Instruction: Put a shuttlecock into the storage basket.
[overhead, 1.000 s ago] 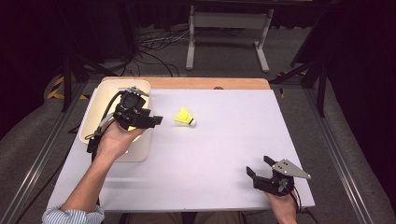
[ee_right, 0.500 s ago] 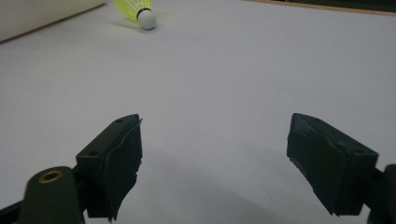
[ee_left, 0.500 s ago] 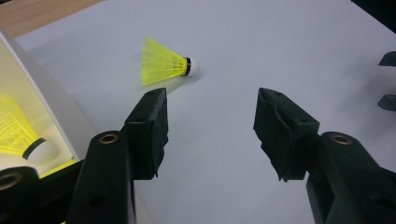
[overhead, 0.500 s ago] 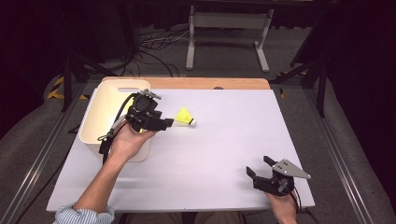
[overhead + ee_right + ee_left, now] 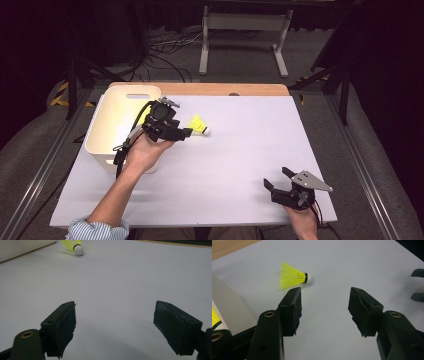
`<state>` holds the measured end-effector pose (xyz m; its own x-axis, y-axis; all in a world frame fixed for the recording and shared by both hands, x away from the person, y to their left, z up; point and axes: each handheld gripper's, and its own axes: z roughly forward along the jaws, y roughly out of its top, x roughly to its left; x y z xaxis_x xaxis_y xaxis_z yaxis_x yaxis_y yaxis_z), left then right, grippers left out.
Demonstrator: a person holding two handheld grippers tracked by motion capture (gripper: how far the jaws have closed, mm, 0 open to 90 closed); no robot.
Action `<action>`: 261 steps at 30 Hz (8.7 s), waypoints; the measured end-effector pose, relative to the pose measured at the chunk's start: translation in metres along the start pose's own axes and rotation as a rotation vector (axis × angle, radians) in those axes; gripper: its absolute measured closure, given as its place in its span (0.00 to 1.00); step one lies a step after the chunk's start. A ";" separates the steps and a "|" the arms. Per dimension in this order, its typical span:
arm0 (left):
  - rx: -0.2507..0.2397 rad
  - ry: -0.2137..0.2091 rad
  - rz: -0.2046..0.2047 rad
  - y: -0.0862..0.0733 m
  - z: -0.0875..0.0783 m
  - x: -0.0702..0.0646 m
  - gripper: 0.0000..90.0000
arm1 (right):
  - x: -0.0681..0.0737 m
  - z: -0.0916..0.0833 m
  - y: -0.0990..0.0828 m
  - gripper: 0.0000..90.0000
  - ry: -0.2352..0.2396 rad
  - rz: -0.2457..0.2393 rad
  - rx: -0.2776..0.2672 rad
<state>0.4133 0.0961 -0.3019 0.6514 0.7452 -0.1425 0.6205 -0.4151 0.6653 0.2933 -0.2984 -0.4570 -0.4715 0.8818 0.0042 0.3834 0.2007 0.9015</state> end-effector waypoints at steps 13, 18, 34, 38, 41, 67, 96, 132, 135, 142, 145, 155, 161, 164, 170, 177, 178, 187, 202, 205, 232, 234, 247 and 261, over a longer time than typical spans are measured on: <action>0.019 0.018 0.004 0.004 0.019 -0.004 0.49 | 0.000 0.000 0.000 0.21 -0.001 0.002 -0.002; 0.031 0.021 0.005 0.006 0.028 -0.005 0.49 | 0.000 0.000 0.000 0.21 -0.002 0.004 -0.003; 0.070 0.037 -0.009 0.010 0.055 -0.004 0.50 | 0.000 -0.001 0.000 0.21 0.004 0.005 -0.012; 0.075 0.038 -0.020 0.011 0.061 0.000 0.50 | 0.001 0.000 0.001 0.21 0.003 -0.001 -0.012; 0.083 0.049 -0.029 0.012 0.067 0.003 0.50 | 0.001 -0.001 0.001 0.21 0.004 -0.002 -0.012; 0.114 0.096 -0.062 0.020 0.108 0.014 0.49 | 0.001 0.000 0.000 0.21 0.010 -0.003 -0.010; 0.142 0.169 -0.107 0.037 0.133 0.036 0.48 | 0.001 0.000 0.000 0.21 0.016 -0.004 -0.004; 0.217 0.141 -0.140 0.032 0.155 0.047 0.60 | 0.002 0.001 0.000 0.21 0.017 -0.021 0.003; 0.221 0.135 -0.136 0.032 0.154 0.046 0.66 | 0.002 0.001 0.000 0.20 0.018 -0.024 0.003; 0.232 0.122 -0.122 0.031 0.153 0.045 0.77 | 0.003 0.001 0.000 0.21 0.018 -0.023 0.004; 0.235 0.119 -0.112 0.031 0.152 0.044 0.82 | 0.003 0.001 0.000 0.21 0.017 -0.022 0.004; 0.251 0.106 -0.088 0.031 0.149 0.040 0.94 | 0.003 0.001 0.000 0.20 0.015 -0.023 0.003; 0.256 0.093 -0.074 0.031 0.148 0.038 0.98 | 0.002 0.001 0.000 0.21 0.017 -0.022 0.004; 0.255 0.086 -0.059 0.031 0.147 0.037 0.99 | 0.002 0.002 0.000 0.20 0.017 -0.022 0.006; 0.252 0.083 -0.045 0.032 0.146 0.033 0.99 | 0.003 0.002 0.000 0.21 0.016 -0.024 0.009; 0.252 0.070 -0.038 0.032 0.145 0.032 0.99 | 0.003 0.002 0.000 0.21 0.016 -0.022 0.009; 0.253 0.066 -0.038 0.032 0.144 0.031 0.99 | 0.003 0.002 0.000 0.21 0.015 -0.021 0.009; 0.247 0.053 -0.028 0.033 0.142 0.028 1.00 | 0.003 0.002 0.000 0.20 0.016 -0.022 0.008; 0.252 0.048 -0.008 0.034 0.133 0.023 1.00 | 0.003 0.002 0.001 0.21 0.016 -0.024 0.011; 0.249 0.044 -0.010 0.034 0.130 0.022 1.00 | 0.003 0.002 0.001 0.21 0.017 -0.025 0.011; 0.265 0.024 0.050 0.032 0.104 0.001 1.00 | 0.003 0.002 0.000 0.21 0.013 -0.025 0.011; 0.266 0.018 0.052 0.031 0.104 0.001 1.00 | 0.003 0.002 0.001 0.21 0.013 -0.022 0.013; 0.260 0.012 0.065 0.029 0.094 -0.005 1.00 | 0.003 0.002 0.001 0.21 0.007 -0.021 0.019; 0.252 0.011 0.070 0.026 0.086 -0.007 1.00 | 0.003 0.003 0.001 0.21 0.008 -0.022 0.023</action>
<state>0.4627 0.0354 -0.3465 0.6930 0.7148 -0.0938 0.6640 -0.5822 0.4692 0.2946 -0.2944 -0.4573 -0.4864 0.8736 -0.0124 0.3906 0.2301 0.8913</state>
